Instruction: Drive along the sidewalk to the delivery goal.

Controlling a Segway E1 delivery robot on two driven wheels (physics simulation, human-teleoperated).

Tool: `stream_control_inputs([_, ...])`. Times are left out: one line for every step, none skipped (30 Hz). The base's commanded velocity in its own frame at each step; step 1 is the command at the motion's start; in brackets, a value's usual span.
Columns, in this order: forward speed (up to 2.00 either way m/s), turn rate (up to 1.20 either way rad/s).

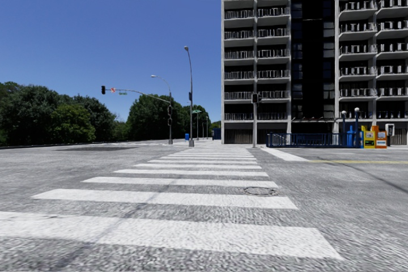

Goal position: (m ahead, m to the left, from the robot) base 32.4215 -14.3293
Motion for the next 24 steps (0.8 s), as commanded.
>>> stream_control_inputs([2.0,0.0])
stream_control_inputs([2.0,0.0])
stream_control_inputs([2.0,0.0])
stream_control_inputs([2.0,0.0])
stream_control_inputs([2.0,0.0])
stream_control_inputs([2.0,0.0])
stream_control_inputs([2.0,0.18])
stream_control_inputs([2.0,0.24])
stream_control_inputs([2.0,0.0])
stream_control_inputs([2.0,0.0])
stream_control_inputs([2.0,0.0])
stream_control_inputs([2.0,0.0])
stream_control_inputs([2.0,0.0])
stream_control_inputs([2.0,0.0])
stream_control_inputs([2.0,0.0])
stream_control_inputs([2.0,0.0])
stream_control_inputs([2.0,0.0])
stream_control_inputs([2.0,0.0])
stream_control_inputs([2.0,0.0])
stream_control_inputs([2.0,0.0])
stream_control_inputs([2.0,0.0])
stream_control_inputs([2.0,0.0])
stream_control_inputs([2.0,0.0])
stream_control_inputs([2.0,0.0])
